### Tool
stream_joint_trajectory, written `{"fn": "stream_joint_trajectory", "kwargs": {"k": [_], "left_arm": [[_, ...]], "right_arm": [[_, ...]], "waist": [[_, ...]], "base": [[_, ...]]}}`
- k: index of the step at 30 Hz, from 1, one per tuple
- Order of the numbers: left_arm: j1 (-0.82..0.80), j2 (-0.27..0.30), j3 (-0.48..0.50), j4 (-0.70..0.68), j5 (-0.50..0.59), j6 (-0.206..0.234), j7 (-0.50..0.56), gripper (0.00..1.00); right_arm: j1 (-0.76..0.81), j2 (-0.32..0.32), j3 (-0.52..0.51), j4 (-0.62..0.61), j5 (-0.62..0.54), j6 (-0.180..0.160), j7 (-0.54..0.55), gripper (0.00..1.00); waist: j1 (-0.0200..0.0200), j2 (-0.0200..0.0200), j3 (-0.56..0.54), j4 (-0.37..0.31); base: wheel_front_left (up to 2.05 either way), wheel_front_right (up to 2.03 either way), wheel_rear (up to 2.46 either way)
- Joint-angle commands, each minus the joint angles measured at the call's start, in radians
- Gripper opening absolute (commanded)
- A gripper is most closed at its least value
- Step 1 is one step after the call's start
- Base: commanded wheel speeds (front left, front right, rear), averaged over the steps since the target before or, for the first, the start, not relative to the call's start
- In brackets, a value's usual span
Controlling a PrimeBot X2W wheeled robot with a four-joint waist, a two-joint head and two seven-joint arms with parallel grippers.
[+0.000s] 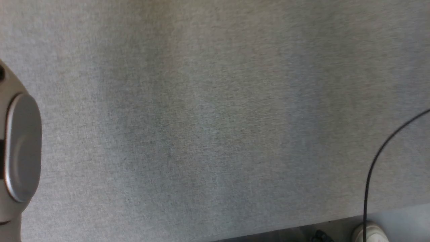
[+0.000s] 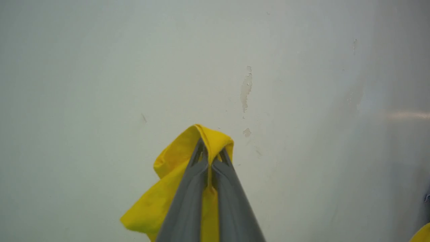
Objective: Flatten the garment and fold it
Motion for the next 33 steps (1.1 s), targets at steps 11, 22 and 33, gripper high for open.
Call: {"fn": "stream_joint_trajectory", "kwargs": {"k": [11,22,33], "left_arm": [[0.021,0.012,-0.003,0.059,-0.052,-0.119,-0.072,0.0],[0.196,0.038,0.019,0.021,-0.163,-0.164,0.009,0.0],[0.63,0.126,0.024,-0.286,-0.207,-0.131,0.194,0.0]], "right_arm": [[-0.051,-0.078,0.124,0.053,-0.064,-0.001,-0.068,0.0],[0.081,-0.119,0.24,0.046,0.148,-0.001,-0.119,0.0],[0.501,-0.162,0.186,-0.259,0.541,-0.001,0.129,0.0]], "waist": [[-0.0001,0.0,0.203,0.075],[-0.0001,0.0,0.214,0.099],[-0.0001,0.0,0.131,0.111]], "base": [[0.0,0.0,0.0],[0.0,0.0,0.0],[0.0,0.0,0.0]]}}
